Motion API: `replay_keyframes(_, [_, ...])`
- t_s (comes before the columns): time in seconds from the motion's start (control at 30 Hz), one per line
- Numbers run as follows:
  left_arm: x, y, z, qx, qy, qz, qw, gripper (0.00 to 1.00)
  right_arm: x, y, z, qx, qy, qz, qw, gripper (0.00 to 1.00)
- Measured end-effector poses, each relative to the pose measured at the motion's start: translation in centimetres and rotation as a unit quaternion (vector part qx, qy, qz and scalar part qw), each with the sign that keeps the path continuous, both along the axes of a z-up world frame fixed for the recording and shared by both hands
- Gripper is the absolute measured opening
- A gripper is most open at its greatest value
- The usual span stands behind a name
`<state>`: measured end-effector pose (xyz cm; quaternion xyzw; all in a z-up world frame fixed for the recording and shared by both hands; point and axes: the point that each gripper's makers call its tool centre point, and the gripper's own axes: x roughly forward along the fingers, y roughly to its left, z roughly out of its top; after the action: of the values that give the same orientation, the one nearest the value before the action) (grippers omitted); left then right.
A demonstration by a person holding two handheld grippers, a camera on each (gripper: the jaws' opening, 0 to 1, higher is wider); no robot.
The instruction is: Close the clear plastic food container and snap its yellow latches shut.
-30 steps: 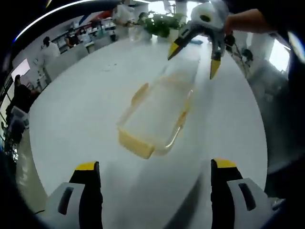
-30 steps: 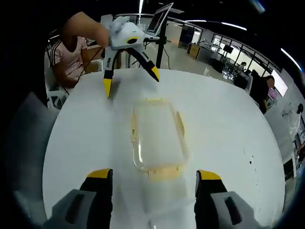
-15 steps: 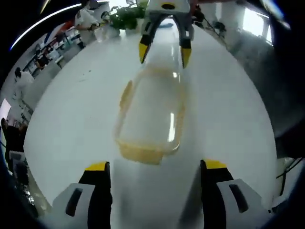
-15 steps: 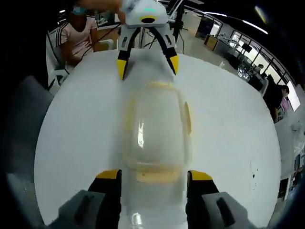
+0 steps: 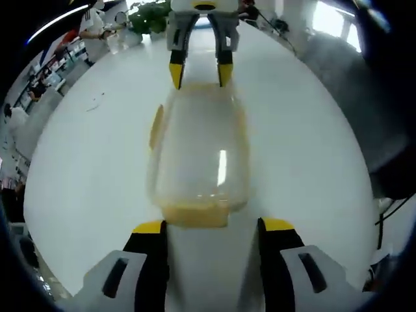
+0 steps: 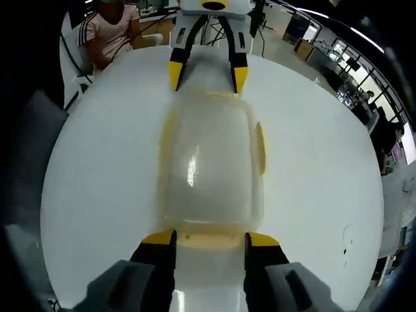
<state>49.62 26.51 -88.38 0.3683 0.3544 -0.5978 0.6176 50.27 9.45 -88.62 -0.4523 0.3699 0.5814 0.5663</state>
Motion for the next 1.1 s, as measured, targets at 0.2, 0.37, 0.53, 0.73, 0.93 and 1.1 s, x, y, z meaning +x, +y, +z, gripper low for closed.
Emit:
replay_keyframes(0.2, [0.25, -0.36, 0.05, 0.005, 0.006, 0.006, 0.9999, 0.38, -0.64, 0.69, -0.18, 0.003, 0.022, -0.010, 0.9997, 0.38])
replay_keyframes(0.37, [0.24, -0.32, 0.00, 0.017, 0.005, -0.001, 0.9998, 0.38, -0.55, 0.71, -0.38, -0.006, 0.044, -0.020, 0.9988, 0.38])
replay_keyframes(0.53, [0.36, -0.25, -0.13, 0.039, 0.003, -0.014, 0.9992, 0.38, -0.50, 0.81, -0.47, -0.021, 0.043, -0.013, 0.9988, 0.38])
replay_keyframes(0.73, [0.53, -0.18, -0.16, 0.051, 0.005, -0.011, 0.9986, 0.38, -0.43, 0.74, -0.45, -0.023, 0.045, -0.018, 0.9986, 0.38])
replay_keyframes(0.93, [0.73, 0.00, -0.09, 0.037, 0.010, 0.006, 0.9993, 0.36, -0.37, 0.79, -0.38, -0.021, 0.044, -0.014, 0.9987, 0.37])
replay_keyframes(1.1, [0.53, -0.07, 0.69, 0.029, 0.015, 0.017, 0.9993, 0.36, -0.09, 0.82, -0.05, -0.013, 0.037, -0.006, 0.9992, 0.37])
